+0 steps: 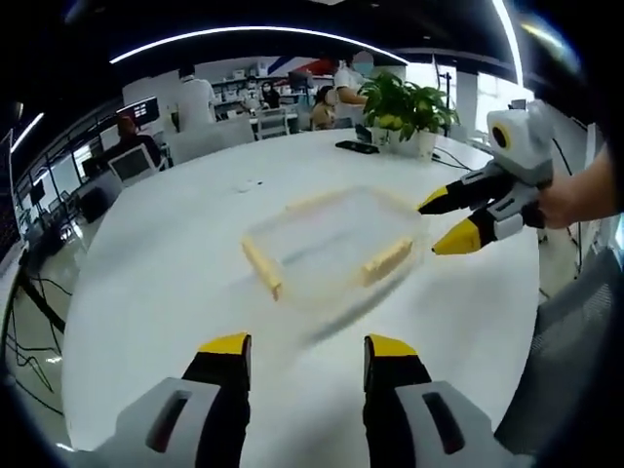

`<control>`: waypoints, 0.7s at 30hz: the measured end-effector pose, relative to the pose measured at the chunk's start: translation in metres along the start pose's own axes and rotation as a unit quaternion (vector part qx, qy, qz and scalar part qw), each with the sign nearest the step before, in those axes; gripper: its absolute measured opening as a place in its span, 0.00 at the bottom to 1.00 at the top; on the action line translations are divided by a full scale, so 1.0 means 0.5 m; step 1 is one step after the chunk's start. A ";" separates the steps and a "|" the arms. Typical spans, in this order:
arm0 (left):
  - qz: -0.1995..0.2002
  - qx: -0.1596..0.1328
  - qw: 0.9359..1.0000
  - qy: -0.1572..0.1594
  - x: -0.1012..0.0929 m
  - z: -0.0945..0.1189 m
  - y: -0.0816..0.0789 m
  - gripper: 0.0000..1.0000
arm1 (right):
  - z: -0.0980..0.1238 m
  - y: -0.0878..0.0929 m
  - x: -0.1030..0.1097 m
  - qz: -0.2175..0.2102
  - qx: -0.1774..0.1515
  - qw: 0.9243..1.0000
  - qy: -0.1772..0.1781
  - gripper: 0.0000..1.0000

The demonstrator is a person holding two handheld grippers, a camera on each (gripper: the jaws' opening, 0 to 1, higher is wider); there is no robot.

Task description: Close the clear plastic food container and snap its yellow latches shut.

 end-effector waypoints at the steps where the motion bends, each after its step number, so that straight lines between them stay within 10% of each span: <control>1: 0.005 -0.001 1.000 -0.003 0.001 0.012 0.002 0.41 | 0.005 0.000 0.004 -0.001 -0.001 1.000 0.001 0.44; 21: 0.068 -0.020 0.997 -0.020 0.009 0.183 0.047 0.43 | 0.121 0.008 0.099 -0.032 -0.048 0.997 0.046 0.57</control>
Point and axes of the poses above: the point that each gripper's makers call its tool centre point, and the gripper's own axes: z roughly backward along the fingers, x roughly to its left, y roughly out of its underside, the point moved 6 cm from there along z, roughly backward along the fingers, and after that the axes turned 14 degrees about -y, right-handed, at the moved point
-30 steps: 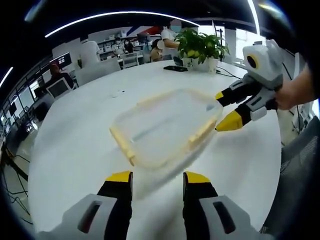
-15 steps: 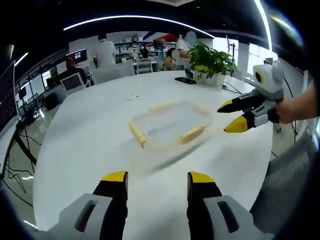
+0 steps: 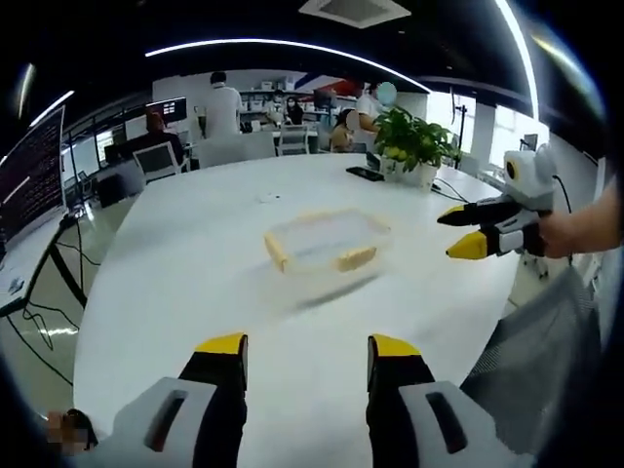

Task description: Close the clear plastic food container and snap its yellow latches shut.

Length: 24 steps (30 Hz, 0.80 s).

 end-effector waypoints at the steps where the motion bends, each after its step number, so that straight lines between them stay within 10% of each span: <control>1: 0.007 0.001 1.000 0.000 -0.001 0.005 0.003 0.43 | 0.004 0.000 0.001 -0.004 -0.003 1.000 0.003 0.58; 24: 0.091 -0.021 0.995 -0.026 -0.011 0.062 0.016 0.50 | 0.063 0.025 0.041 -0.032 -0.035 0.998 0.045 0.64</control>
Point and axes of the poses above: the point that each gripper's makers call its tool centre point, and the gripper's own axes: z roughly backward along the fingers, x roughly to its left, y roughly out of its underside, the point moved 6 cm from there along z, roughly backward along the fingers, and after that the axes turned 14 degrees about -y, right-handed, at the moved point
